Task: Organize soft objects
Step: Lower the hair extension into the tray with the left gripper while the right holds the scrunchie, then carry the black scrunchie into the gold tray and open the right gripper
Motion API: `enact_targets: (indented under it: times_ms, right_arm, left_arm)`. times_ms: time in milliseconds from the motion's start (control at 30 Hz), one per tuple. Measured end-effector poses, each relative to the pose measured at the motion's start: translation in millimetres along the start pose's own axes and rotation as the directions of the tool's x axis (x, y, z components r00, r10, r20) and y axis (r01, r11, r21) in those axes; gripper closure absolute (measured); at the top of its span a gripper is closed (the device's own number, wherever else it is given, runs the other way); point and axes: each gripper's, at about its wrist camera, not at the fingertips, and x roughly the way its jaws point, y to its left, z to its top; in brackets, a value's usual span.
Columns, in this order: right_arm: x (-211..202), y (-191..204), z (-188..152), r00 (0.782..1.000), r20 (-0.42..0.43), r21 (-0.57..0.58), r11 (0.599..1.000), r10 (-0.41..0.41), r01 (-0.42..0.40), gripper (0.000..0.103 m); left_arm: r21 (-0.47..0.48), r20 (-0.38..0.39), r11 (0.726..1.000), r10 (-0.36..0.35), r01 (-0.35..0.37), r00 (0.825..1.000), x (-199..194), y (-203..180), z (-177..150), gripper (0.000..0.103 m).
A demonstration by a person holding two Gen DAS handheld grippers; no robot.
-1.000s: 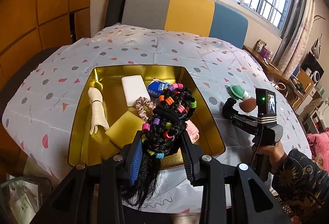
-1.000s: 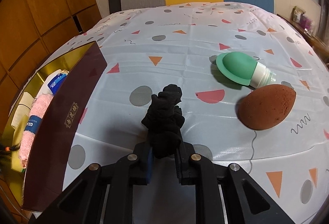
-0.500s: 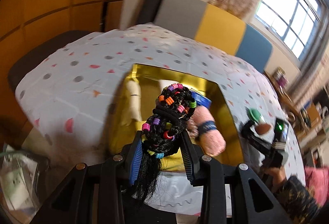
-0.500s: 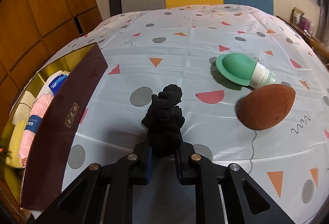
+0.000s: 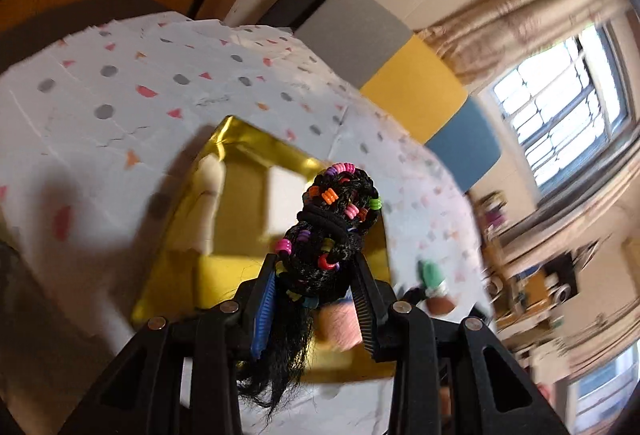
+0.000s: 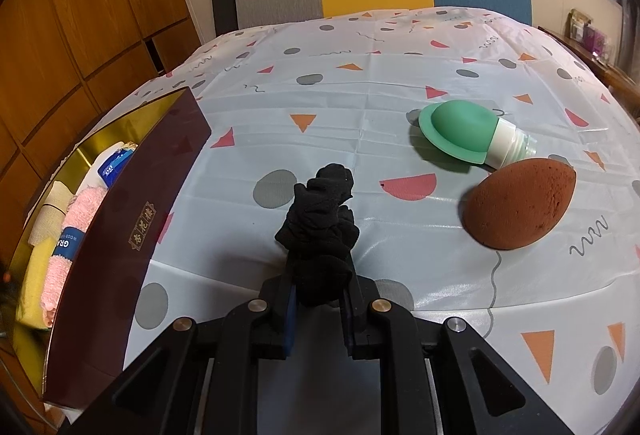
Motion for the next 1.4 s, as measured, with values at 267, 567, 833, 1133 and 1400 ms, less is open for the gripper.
enact_targets:
  times_ms: [267, 567, 833, 1133, 1400]
  right_arm:
    - [0.2, -1.4, -0.2, 1.000, 0.002, 0.005, 1.000, 0.007, -0.007, 0.086]
    - [0.4, -1.2, -0.6, 1.000, 0.004, 0.005, 1.000, 0.006, -0.006, 0.086]
    - [0.9, -1.1, -0.6, 1.000, 0.003, 0.008, 1.000, 0.008, -0.008, 0.086]
    - [1.7, 0.8, -0.2, 1.000, -0.001, -0.007, 1.000, -0.009, 0.009, 0.086]
    - [2.1, 9.4, 1.5, 0.998, -0.016, -0.053, 0.997, -0.064, 0.063, 0.086]
  left_arm:
    - [-0.145, -0.039, 0.989, -0.030, 0.024, 0.999, 56.7, 7.1, 36.7, 0.068]
    - [-0.070, -0.109, 0.978, 0.187, -0.195, 0.976, 122.3, 25.5, 42.9, 0.068]
    - [0.030, -0.119, 0.963, 0.268, -0.266, 0.956, 125.7, 20.4, 42.2, 0.053]
    - [0.327, 0.092, 0.875, 0.348, -0.358, 0.933, 50.0, -33.4, -4.1, 0.051]
    - [0.418, 0.149, 0.832, 0.334, -0.365, 0.931, 14.3, -55.0, -49.7, 0.051]
